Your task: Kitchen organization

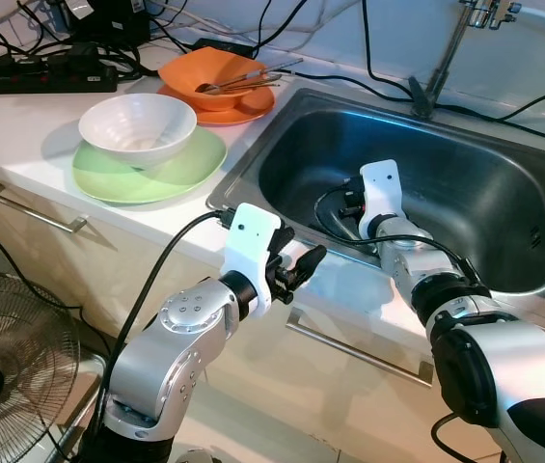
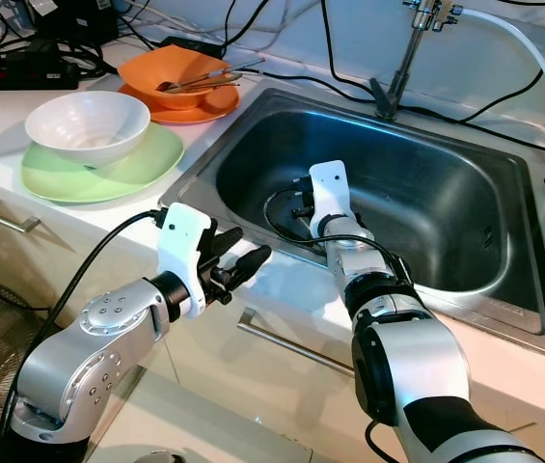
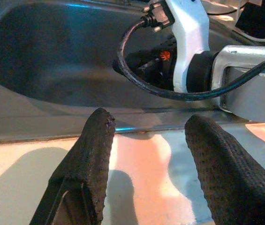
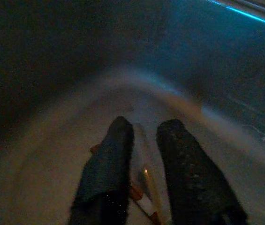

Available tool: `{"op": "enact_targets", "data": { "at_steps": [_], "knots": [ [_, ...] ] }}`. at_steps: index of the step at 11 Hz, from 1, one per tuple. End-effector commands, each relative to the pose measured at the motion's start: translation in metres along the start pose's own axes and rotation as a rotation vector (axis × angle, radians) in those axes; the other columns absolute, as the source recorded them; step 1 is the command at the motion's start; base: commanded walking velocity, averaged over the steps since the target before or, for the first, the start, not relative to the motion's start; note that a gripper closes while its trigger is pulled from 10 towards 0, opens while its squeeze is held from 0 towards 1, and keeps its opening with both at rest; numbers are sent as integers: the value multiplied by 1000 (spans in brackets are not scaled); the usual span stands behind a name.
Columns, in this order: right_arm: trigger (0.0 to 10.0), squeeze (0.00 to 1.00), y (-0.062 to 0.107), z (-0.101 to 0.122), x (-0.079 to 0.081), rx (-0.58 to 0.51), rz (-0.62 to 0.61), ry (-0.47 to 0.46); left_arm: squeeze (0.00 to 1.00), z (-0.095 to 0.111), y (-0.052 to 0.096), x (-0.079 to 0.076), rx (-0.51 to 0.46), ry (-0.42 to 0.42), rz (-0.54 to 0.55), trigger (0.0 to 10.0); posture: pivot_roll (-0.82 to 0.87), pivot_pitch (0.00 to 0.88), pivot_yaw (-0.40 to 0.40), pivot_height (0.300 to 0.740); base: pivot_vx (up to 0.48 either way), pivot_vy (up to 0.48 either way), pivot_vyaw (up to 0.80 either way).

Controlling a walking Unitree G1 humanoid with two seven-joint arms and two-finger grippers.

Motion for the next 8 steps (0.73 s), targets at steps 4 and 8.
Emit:
{"op": "enact_targets", "data": {
  "at_steps": [4, 8],
  "knots": [
    [10000, 0, 0, 26, -3, -156, -24, -5, 0, 15, -3, 16, -117, -68, 114, 10000, 305, 142, -70, 740, 0, 0, 0],
    [10000, 0, 20, 75, -6, -555, -60, -105, 0, 41, -7, 40, -331, -187, 278, 10000, 248, 109, -66, 740, 0, 0, 0]
  ]
}}
Point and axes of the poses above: a point about 5 cm out from each wrist's last joint towards the gripper, its own y axis pointing back from the gripper into the wrist, its own z axis along the axis of the wrist's last joint, x = y × z, the point moved 3 cm from there along -y, pointing out of the wrist towards the gripper, and after that the axes turned 10 degrees about y, right-handed, at the moved point
